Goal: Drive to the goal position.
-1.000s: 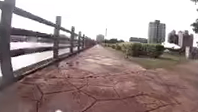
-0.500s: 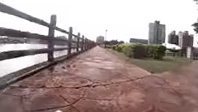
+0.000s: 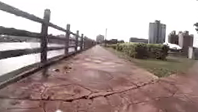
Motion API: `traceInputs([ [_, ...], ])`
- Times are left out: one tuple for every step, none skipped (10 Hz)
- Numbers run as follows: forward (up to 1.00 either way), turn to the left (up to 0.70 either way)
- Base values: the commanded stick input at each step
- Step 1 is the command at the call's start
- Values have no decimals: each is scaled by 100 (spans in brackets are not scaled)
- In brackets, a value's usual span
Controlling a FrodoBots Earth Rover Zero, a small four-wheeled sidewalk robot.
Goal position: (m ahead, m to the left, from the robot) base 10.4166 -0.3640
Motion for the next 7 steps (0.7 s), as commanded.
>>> traceInputs([
  [70, 0],
  [70, 0],
  [70, 0],
  [70, 0],
  [70, 0],
  [70, 0],
  [70, 0],
])
